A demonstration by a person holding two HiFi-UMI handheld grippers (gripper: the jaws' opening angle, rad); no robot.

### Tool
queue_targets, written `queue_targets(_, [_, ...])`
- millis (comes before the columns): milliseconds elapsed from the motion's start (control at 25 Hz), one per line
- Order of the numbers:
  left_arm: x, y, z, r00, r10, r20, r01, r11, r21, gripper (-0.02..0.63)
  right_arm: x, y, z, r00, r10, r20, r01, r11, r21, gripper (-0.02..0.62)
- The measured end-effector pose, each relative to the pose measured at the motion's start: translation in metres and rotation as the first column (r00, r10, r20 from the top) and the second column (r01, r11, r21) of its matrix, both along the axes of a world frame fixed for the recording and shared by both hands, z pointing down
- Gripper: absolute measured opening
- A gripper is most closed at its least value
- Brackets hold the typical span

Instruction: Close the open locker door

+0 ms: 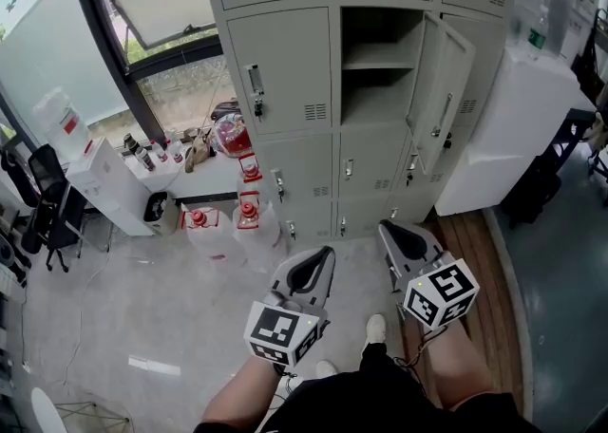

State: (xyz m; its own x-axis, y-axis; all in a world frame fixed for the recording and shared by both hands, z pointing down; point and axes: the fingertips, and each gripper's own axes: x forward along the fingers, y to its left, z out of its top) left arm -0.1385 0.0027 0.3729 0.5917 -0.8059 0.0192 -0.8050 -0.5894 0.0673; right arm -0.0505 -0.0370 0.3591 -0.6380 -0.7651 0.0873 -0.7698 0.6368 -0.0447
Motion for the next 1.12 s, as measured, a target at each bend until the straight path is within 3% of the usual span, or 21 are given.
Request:
queue_targets(360, [0.023,-0.046,-0.009,1.0,-0.013,-0.011,0.013,1.0,-0.002,0.017,0.027,-0.047,-0.009,1.0,0.002,-0.002,-0.002,1.0,0.011,0.052])
queue_targets(1120, [0.121,-0.148,0.004,0.998,0.07,-0.001,-0.07,0.997,-0.038,0.018,0.14,-0.158,-0.007,0.993,0.119,0.01,-0.119,0.993,0.007,0.052])
